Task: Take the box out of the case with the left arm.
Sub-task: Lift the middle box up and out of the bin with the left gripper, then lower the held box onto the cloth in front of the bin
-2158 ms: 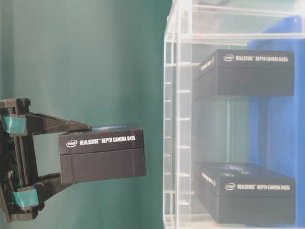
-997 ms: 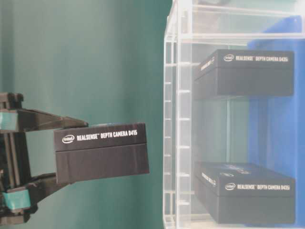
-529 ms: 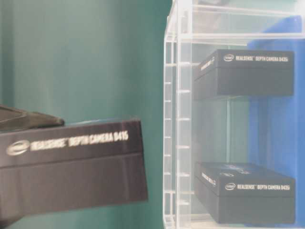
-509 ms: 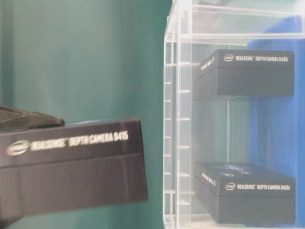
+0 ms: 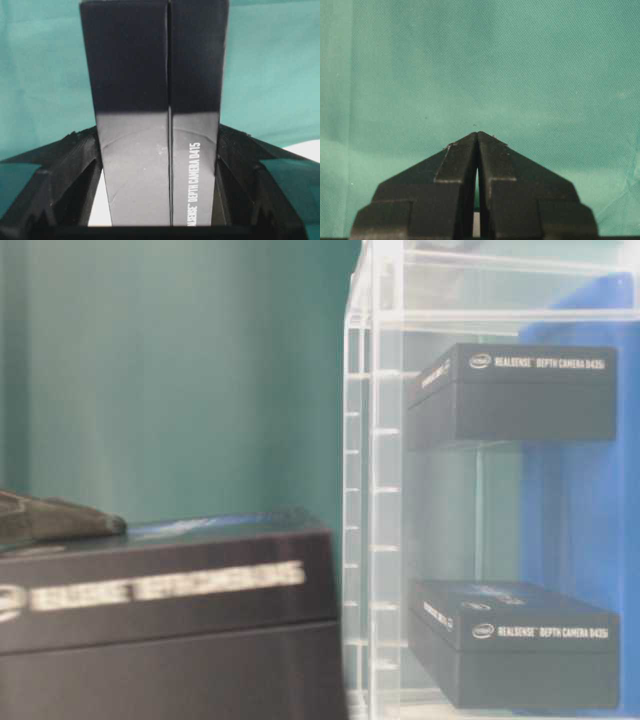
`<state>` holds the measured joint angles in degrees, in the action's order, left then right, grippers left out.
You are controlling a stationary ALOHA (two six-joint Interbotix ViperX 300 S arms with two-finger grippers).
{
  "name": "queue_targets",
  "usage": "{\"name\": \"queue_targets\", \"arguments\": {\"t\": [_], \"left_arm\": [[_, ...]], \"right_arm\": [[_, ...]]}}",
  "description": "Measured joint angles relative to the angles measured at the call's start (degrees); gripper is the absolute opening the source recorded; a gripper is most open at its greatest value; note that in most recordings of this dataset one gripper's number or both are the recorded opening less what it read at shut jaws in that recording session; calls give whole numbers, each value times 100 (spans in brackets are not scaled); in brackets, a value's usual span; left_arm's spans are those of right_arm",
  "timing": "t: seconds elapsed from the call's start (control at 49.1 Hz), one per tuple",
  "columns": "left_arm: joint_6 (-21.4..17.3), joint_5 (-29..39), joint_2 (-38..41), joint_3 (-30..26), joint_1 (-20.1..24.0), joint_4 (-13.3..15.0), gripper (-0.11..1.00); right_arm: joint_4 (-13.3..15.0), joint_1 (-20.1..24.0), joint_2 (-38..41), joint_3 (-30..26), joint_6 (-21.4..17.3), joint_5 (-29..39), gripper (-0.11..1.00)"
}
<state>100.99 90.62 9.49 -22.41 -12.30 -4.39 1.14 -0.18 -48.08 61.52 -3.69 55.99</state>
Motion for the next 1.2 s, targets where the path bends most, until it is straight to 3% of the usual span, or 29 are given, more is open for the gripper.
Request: {"name": "queue_targets", "arguments": {"t": [0.224, 0.57, 0.753, 0.936, 1.201], "left_arm": [[0, -316, 9, 475, 0, -9, 61], [26, -1731, 9, 1767, 26, 0, 61], [229, -2399, 132, 2364, 35, 9, 61], [220, -3076, 281, 2663, 44, 44, 61], [352, -3190, 334, 2918, 79, 141, 61]], "right_arm": [[0, 0, 0, 0, 9, 9, -1], [9, 0, 0, 0, 0, 9, -1], [0, 0, 0, 0, 9, 0, -1], [9, 0, 0, 0, 0, 9, -1], [18, 0, 0, 0, 9, 0, -1]]}}
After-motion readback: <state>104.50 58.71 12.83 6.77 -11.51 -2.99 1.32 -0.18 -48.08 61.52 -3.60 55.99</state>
